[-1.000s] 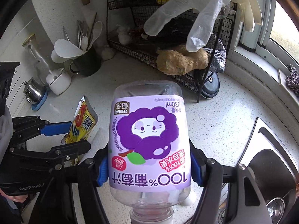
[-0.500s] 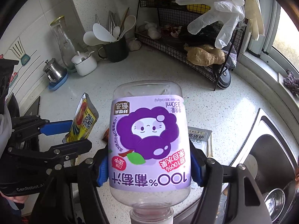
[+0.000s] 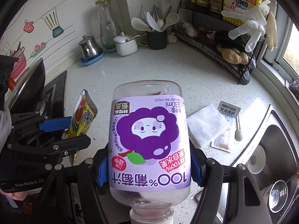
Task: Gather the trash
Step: 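Carry the yeast packet and juice bottle with both grippers toward the red bin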
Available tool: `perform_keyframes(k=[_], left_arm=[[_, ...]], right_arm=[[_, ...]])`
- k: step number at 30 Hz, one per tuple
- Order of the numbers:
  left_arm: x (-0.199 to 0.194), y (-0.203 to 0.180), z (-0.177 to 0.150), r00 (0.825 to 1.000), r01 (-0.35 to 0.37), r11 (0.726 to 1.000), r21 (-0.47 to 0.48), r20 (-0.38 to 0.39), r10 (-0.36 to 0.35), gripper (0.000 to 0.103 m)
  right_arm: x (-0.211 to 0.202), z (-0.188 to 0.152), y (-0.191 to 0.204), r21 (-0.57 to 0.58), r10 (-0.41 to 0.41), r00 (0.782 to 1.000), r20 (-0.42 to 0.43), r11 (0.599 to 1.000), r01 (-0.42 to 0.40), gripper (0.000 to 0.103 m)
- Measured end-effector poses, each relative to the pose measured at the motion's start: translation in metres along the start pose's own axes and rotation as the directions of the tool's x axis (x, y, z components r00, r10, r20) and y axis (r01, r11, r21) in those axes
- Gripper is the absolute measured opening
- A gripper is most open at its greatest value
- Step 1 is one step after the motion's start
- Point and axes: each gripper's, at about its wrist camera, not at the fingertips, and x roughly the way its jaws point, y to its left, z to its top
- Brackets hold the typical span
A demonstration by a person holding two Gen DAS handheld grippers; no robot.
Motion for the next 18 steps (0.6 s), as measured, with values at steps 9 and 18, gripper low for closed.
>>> perform_keyframes(k=[9, 18], left_arm=[[-0.023, 0.02, -0.099, 0.999, -0.027, 0.995, -0.093, -0.032, 0.024, 0.046], [-0.004, 0.026, -0.182, 0.992, -0.037, 0.982, -0.185, -0.122, 0.014, 0.046]], right_arm=[[-0.009, -0.061, 0.054, -0.062, 0.054, 0.997, -0.054, 0.996, -0.058, 0.066], [0.012, -0.136, 0.078, -0.106, 0.076, 0.985, -0.152, 0.99, -0.093, 0.066]])
